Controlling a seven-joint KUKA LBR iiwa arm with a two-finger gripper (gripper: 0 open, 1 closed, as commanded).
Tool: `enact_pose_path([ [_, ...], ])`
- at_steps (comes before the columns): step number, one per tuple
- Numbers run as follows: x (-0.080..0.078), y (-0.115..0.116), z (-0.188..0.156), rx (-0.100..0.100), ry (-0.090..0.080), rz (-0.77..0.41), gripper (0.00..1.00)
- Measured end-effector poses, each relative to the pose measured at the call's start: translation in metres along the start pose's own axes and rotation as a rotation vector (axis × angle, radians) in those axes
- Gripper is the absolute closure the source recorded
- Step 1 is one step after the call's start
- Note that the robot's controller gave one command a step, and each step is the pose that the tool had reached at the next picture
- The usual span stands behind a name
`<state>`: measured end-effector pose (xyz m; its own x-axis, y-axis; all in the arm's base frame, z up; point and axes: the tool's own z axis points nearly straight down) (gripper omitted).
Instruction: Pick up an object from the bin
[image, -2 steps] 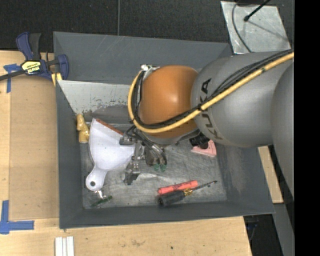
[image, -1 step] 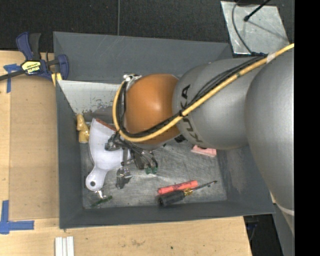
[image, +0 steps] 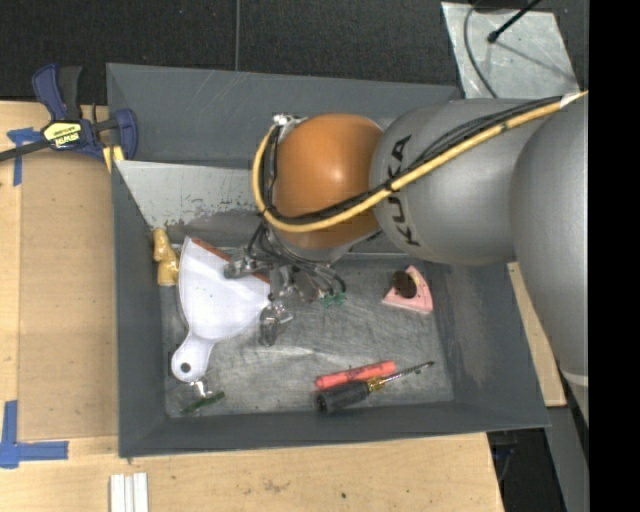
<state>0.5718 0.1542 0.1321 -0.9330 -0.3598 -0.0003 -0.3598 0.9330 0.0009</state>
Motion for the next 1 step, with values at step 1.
enact_pose_path([
  [1, 0.0125, 0.0445, 0.0011, 0.003, -0.002, -0.28, 0.0],
])
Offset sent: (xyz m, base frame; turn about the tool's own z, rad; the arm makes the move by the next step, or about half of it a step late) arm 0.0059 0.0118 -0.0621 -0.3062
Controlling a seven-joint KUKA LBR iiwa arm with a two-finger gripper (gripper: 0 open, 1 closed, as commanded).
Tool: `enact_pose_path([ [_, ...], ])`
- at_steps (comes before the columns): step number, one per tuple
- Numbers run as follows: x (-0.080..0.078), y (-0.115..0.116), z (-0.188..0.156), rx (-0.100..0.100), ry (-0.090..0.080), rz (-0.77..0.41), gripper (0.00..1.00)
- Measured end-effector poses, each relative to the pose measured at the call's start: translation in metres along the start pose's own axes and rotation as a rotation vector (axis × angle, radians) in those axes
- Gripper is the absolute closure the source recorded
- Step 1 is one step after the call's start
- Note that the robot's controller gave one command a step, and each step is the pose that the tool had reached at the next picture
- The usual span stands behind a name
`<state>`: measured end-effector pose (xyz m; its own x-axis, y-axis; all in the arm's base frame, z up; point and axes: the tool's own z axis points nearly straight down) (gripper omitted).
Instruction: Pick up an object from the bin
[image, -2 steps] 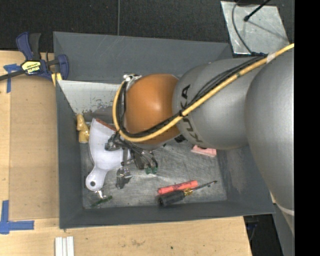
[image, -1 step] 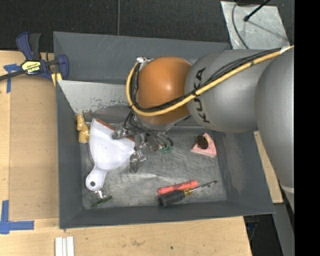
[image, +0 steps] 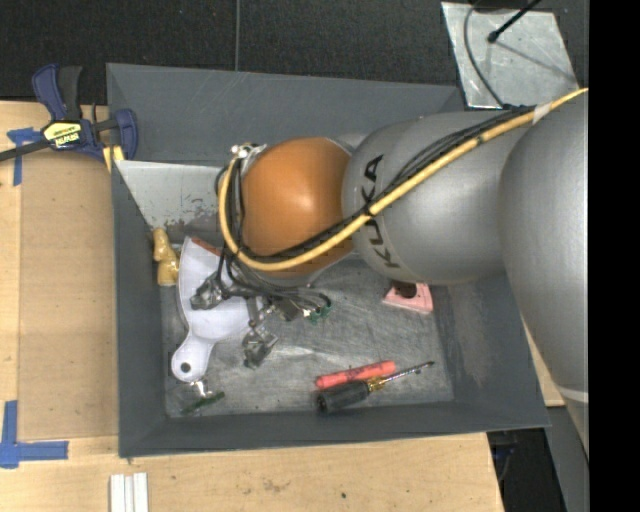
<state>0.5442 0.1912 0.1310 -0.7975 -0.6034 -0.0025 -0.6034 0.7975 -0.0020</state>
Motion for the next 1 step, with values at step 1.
enact_pose_path([
  [1, -0.0114, -0.0178, 0.0411, -0.003, -0.003, -0.078, 0.0],
])
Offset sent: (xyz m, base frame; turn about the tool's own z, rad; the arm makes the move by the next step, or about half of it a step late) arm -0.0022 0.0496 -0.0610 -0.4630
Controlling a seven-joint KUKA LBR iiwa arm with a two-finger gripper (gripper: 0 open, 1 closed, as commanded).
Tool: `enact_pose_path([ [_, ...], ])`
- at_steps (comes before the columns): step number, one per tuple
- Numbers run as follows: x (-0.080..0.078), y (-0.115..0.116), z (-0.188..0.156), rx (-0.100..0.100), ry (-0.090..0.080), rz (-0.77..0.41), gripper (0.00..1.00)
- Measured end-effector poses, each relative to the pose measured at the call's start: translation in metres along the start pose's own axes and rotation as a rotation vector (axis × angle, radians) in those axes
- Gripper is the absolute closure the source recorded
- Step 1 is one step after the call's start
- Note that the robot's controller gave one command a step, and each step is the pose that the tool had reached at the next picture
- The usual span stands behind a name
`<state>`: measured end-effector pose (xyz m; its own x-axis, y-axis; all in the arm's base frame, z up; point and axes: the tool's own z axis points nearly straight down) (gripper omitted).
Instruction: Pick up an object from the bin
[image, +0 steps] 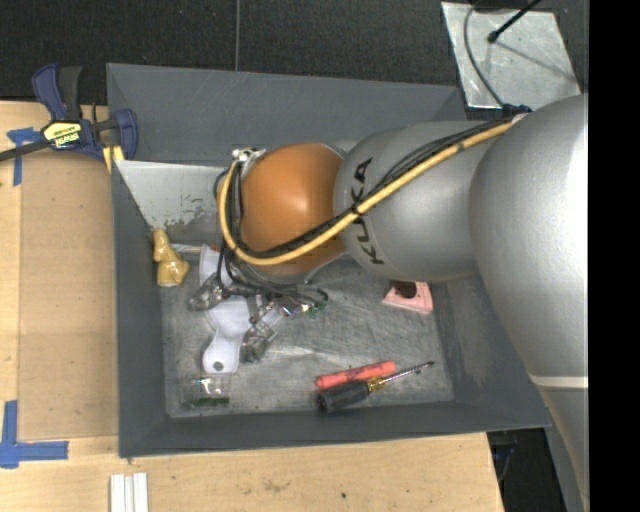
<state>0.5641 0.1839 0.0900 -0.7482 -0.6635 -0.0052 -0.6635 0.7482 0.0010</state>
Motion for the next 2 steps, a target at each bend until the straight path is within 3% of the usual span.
enact_pose_path([
  [1, -0.0253, 0.0499, 0.0114, 0.015, -0.003, -0.378, 1.0],
  [2, -0.0251, 0.0496, 0.0116, 0.014, -0.004, -0.376, 1.0],
])
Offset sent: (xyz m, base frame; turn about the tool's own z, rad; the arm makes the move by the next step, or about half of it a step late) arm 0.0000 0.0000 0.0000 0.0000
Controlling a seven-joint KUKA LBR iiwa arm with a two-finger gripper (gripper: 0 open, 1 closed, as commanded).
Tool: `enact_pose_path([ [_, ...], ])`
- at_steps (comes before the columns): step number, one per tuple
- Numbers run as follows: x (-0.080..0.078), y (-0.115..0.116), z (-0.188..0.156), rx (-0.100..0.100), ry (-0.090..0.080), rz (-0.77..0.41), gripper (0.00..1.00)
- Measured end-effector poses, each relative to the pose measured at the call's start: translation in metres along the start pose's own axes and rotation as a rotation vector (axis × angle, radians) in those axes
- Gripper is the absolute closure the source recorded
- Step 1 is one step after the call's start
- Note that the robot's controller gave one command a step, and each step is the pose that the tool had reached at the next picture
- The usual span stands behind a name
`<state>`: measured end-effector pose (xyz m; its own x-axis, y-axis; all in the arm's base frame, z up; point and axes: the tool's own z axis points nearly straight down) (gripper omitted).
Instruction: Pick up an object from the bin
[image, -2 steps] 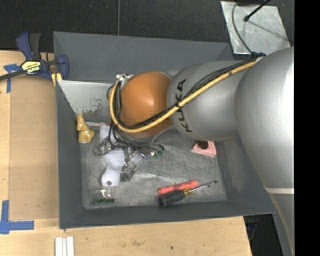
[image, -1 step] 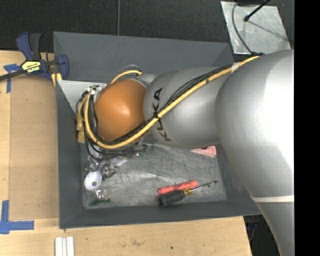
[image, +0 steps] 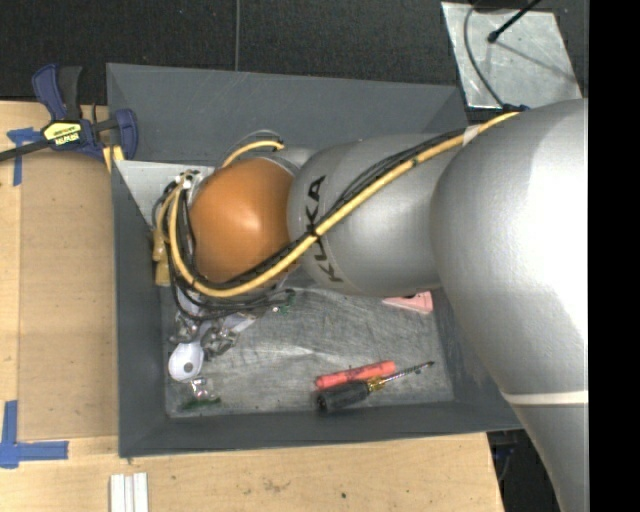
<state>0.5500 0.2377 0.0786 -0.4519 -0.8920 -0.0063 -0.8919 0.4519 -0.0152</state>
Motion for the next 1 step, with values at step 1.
enact_pose_path([
  [1, 0.0004, 0.0002, -0.0016, -0.003, 0.0, 0.001, 1.0],
])
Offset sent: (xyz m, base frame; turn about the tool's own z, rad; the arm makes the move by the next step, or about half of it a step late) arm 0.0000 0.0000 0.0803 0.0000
